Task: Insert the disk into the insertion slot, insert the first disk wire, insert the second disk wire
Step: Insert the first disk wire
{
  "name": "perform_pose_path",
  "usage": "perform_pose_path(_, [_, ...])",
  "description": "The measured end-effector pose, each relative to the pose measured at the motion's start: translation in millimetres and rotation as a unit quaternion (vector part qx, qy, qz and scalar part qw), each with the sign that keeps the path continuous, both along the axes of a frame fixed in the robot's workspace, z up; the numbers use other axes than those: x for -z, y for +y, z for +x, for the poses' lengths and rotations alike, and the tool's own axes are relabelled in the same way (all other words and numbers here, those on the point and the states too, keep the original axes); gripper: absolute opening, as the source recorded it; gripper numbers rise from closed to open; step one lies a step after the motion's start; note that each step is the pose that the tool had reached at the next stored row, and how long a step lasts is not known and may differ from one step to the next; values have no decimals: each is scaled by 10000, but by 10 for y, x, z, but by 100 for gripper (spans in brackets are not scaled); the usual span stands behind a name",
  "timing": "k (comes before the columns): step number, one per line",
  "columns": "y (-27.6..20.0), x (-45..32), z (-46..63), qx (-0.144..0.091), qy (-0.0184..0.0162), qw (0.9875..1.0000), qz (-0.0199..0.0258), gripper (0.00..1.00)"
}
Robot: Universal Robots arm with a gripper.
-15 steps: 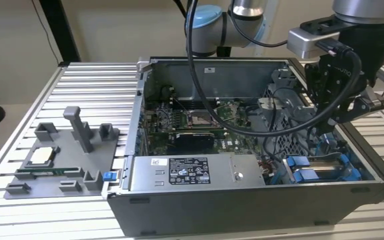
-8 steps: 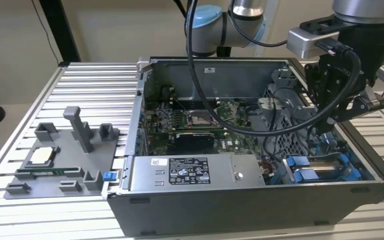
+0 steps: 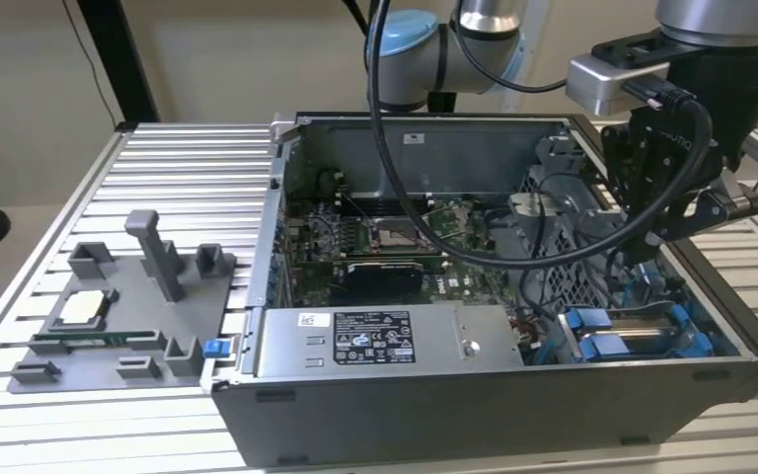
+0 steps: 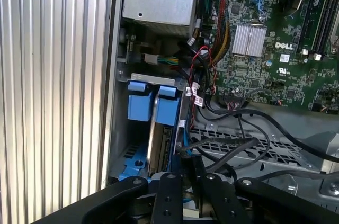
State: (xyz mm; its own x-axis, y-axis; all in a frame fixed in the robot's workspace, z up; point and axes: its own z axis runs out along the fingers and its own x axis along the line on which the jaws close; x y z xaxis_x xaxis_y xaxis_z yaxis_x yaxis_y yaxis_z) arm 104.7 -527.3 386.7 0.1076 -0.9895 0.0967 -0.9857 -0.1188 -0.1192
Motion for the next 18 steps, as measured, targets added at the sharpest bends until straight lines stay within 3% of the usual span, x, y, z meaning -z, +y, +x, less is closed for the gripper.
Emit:
perform_pose_path(4, [-4,0,4,0,0,10000,4,0])
perform_pose_path(9, [-56,0,62,0,19,10000,28,0])
perform_pose_path(14, [-134,3,95,0,24,10000,67,0])
perform_pose_path(18, [-225,15,107,1,24,10000,86,0])
